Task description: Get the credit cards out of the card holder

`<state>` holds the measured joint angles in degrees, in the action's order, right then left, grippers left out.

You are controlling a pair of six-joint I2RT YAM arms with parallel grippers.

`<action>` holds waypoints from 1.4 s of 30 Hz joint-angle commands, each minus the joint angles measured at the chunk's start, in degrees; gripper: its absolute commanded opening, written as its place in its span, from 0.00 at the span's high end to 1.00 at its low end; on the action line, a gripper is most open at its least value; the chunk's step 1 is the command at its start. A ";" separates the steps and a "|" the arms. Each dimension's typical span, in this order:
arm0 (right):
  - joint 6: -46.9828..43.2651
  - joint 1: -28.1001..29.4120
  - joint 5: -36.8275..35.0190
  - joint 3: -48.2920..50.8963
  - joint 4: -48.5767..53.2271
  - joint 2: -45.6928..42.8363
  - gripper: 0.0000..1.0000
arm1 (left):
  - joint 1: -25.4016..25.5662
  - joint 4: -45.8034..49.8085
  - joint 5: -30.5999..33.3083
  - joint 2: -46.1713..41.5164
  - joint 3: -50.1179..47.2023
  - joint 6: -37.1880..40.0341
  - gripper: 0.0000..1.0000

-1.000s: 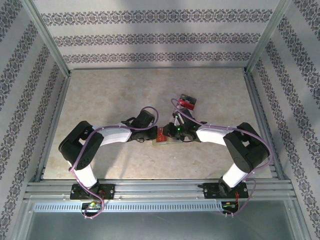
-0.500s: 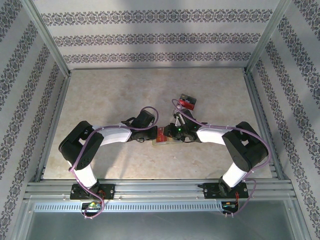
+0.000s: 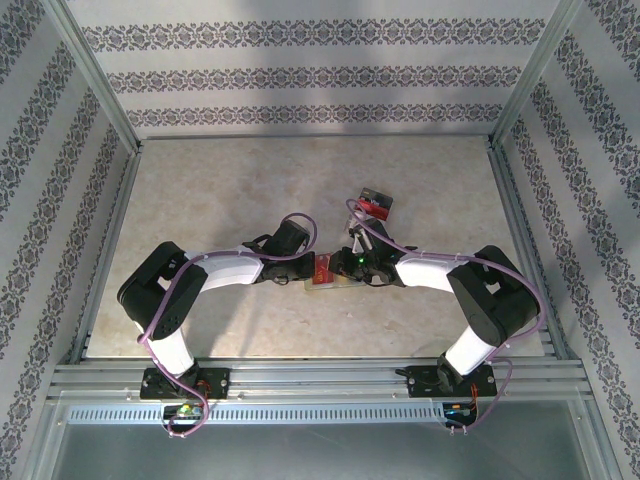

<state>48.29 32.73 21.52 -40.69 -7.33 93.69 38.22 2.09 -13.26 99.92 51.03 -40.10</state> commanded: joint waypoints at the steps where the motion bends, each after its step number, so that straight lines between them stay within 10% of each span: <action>1: 0.76 -0.30 0.76 -0.08 -2.14 0.65 0.73 | 0.81 0.75 0.07 1.32 0.23 0.02 1.00; 42: 4.84 0.46 7.09 1.90 -11.15 2.94 0.74 | 0.81 0.63 -0.31 1.81 0.30 0.11 1.00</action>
<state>51.77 32.75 24.58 -39.62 -13.54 95.66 38.20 2.11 -13.02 100.03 51.03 -40.10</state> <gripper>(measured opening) 0.259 0.045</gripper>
